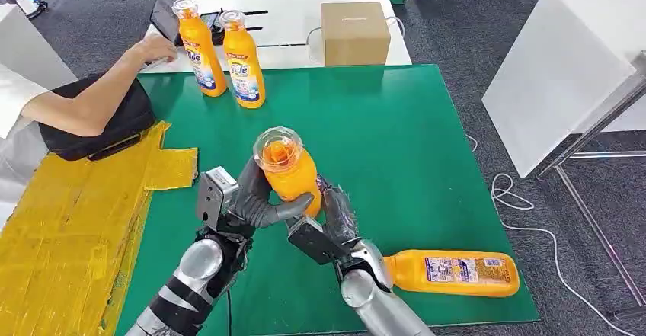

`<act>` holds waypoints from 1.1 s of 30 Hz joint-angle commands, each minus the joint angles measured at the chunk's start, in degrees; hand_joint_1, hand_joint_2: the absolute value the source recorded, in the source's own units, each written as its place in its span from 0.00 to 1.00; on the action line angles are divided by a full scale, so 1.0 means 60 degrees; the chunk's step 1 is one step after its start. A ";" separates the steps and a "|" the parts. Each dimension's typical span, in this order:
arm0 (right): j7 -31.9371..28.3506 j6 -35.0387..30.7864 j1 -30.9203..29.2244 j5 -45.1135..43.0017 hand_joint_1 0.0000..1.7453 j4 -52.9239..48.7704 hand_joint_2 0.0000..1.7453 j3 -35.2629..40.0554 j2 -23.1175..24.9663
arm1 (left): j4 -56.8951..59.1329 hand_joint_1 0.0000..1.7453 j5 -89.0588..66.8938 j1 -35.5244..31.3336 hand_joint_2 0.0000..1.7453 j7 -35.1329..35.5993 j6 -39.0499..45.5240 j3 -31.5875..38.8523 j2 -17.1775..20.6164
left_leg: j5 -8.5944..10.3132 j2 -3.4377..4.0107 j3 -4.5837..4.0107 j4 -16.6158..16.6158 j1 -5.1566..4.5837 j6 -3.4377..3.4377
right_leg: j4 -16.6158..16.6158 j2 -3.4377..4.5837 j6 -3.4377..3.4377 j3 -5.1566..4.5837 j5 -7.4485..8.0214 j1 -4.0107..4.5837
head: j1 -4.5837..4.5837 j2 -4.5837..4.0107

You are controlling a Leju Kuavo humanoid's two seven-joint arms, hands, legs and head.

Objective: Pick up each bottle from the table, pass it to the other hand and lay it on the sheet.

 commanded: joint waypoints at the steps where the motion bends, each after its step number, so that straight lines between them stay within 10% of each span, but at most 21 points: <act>1: -0.0160 -0.0117 -0.0031 -0.0322 1.00 -0.0779 1.00 -0.0320 -0.0584 | 0.0560 1.00 -0.0142 -0.0644 1.00 -0.0051 0.0296 0.0453 0.0065 | -0.0001 -0.0024 0.0009 -0.0001 0.0007 -0.0003 | -0.0009 -0.0027 0.0010 0.0019 -0.0003 0.0007 | 0.0000 0.0000; 6: -0.0257 -0.0183 0.0153 -0.0458 1.00 -0.1394 1.00 -0.0818 -0.0794 | 0.1041 1.00 -0.0830 -0.1332 1.00 0.0079 0.0790 0.0831 0.0376 | 0.0002 -0.0029 0.0008 0.0000 0.0006 -0.0003 | -0.0009 -0.0031 0.0009 0.0020 -0.0001 0.0006 | 0.0000 0.0000; 7: -0.0363 -0.0041 0.0218 -0.0523 0.19 -0.1607 0.00 -0.0890 -0.0846 | 0.1256 1.00 -0.1099 -0.1576 1.00 0.0239 0.0842 0.0945 0.0493 | 0.0002 -0.0028 0.0012 -0.0002 0.0010 -0.0005 | -0.0013 -0.0031 0.0010 0.0025 0.0001 0.0009 | 0.0000 0.0000; 8: -0.0467 0.0104 0.0285 -0.0692 0.00 -0.1801 0.00 -0.0939 -0.0884 | 0.1363 1.00 -0.1225 -0.1738 1.00 0.0261 0.0893 0.1014 0.0583 | 0.0003 -0.0029 0.0006 0.0002 0.0006 -0.0005 | -0.0007 -0.0031 0.0008 0.0018 0.0000 0.0006 | 0.0000 0.0000; 22: -0.0772 0.1529 0.1728 -0.1149 0.00 -0.6484 0.00 -0.2142 -0.2075 | 0.6019 1.00 -0.9987 -0.6258 1.00 0.2608 0.1407 0.1930 0.4179 | 0.0002 -0.0005 -0.0007 0.0029 0.0018 -0.0018 | 0.0048 -0.0008 0.0003 -0.0012 -0.0003 0.0016 | 0.0000 0.0000; 33: -0.0956 0.1592 0.1967 -0.1218 0.00 -0.6636 0.00 -0.2575 -0.1928 | 0.7766 1.00 -1.2583 -0.6768 1.00 0.3176 0.0950 0.0894 0.4489 | 0.0009 0.0045 0.0007 0.0007 0.0012 -0.0010 | 0.0032 0.0026 0.0007 -0.0007 0.0000 0.0011 | 0.0000 0.0000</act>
